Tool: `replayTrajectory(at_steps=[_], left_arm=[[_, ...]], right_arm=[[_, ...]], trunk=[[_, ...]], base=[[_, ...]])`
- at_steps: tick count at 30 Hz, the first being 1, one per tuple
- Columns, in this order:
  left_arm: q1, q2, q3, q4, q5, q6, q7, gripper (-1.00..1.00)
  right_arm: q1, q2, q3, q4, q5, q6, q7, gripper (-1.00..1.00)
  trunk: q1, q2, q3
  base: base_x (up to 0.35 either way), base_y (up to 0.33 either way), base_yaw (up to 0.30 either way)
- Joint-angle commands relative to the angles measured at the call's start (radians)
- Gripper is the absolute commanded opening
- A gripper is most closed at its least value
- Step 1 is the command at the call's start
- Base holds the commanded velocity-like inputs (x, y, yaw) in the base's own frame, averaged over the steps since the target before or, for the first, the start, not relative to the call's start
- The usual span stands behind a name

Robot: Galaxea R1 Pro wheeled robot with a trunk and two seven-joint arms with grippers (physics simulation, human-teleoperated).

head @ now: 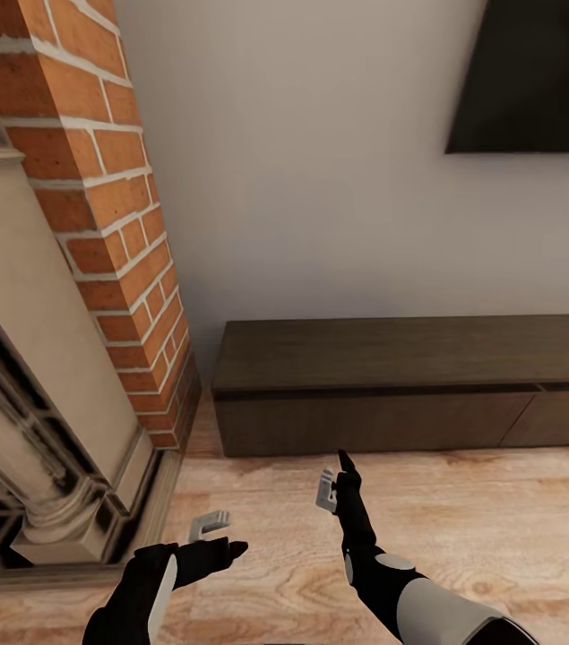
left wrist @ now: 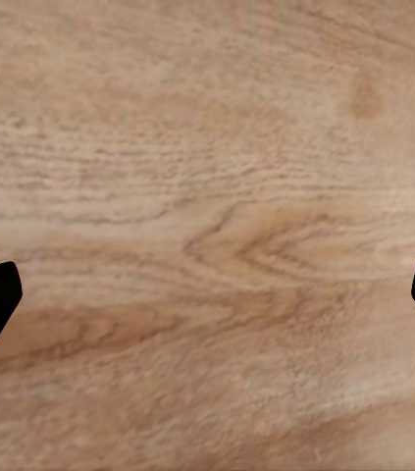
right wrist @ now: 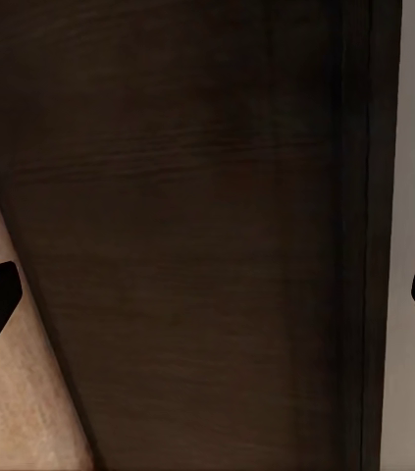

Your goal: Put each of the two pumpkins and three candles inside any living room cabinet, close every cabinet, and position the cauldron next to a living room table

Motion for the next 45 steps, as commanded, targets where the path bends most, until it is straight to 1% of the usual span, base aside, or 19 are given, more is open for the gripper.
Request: replayTrajectory(at_steps=[1, 7, 11, 13, 16, 17, 22, 32, 33, 38, 42, 45], left_arm=[[-0.001, -0.002, 0.006, -0.001, -0.010, 0.004, -0.011, 1.00], [-0.001, -0.002, 0.006, -0.001, -0.010, 0.004, -0.016, 1.00], [-0.001, -0.002, -0.004, -0.001, -0.010, 0.004, -0.017, 1.00], [-0.001, -0.002, -0.020, -0.001, -0.010, 0.004, -0.017, 1.00], [0.000, -0.002, -0.035, -0.001, -0.010, 0.005, -0.016, 1.00], [-0.001, -0.002, -0.041, -0.001, -0.010, 0.005, -0.016, 1.00], [-0.001, -0.002, -0.050, -0.001, -0.010, 0.005, -0.015, 1.00], [-0.001, -0.002, -0.054, -0.001, -0.008, 0.007, -0.015, 1.00], [-0.001, -0.002, -0.055, -0.001, -0.006, 0.007, -0.016, 1.00], [0.000, -0.002, -0.055, -0.001, 0.027, 0.006, -0.018, 1.00], [-0.001, -0.002, -0.055, -0.001, 0.039, 0.005, -0.018, 1.00], [-0.001, -0.002, -0.054, -0.001, 0.042, 0.005, -0.019, 1.00]], right_arm=[[-0.001, 0.000, -0.002, 0.001, 0.010, 0.008, -0.004, 1.00], [-0.001, 0.000, -0.008, -0.006, 0.011, 0.010, -0.004, 1.00], [-0.006, 0.001, -0.012, -0.014, 0.011, 0.011, -0.004, 1.00], [-0.022, 0.001, -0.014, -0.017, 0.011, 0.011, -0.004, 1.00], [-0.046, 0.002, -0.014, -0.019, 0.010, 0.011, -0.004, 1.00], [-0.064, 0.001, -0.014, -0.020, 0.010, 0.011, -0.004, 1.00], [-0.098, 0.000, -0.015, -0.020, 0.010, 0.011, -0.004, 1.00], [-0.122, -0.004, -0.015, -0.016, 0.009, 0.011, -0.004, 1.00], [-0.122, -0.004, -0.015, -0.015, 0.009, 0.010, -0.004, 1.00], [-0.125, -0.002, -0.014, -0.009, 0.008, 0.010, -0.004, 1.00], [-0.126, -0.001, -0.014, -0.008, 0.007, 0.009, -0.004, 1.00], [-0.126, 0.000, -0.013, -0.008, 0.007, 0.009, -0.005, 1.00]], trunk=[[0.000, 0.000, -0.001], [0.000, 0.000, -0.001], [0.000, 0.000, -0.001], [0.000, 0.000, -0.001], [0.000, 0.000, -0.001], [0.000, 0.000, -0.001], [0.000, 0.000, -0.001], [0.000, 0.000, -0.001], [0.000, 0.000, -0.001], [0.000, 0.000, -0.001], [0.000, 0.000, -0.001], [0.000, 0.000, -0.001]], base=[[0.015, 0.000, 0.000], [0.006, 0.000, 0.000], [0.002, 0.000, 0.000], [0.000, 0.000, 0.000], [0.000, 0.000, 0.000], [0.000, 0.000, 0.000], [0.000, 0.000, 0.000], [0.000, 0.000, 0.000], [0.000, 0.000, 0.000], [0.000, 0.000, 0.000], [0.000, 0.000, 0.000], [0.000, 0.000, 0.000]])
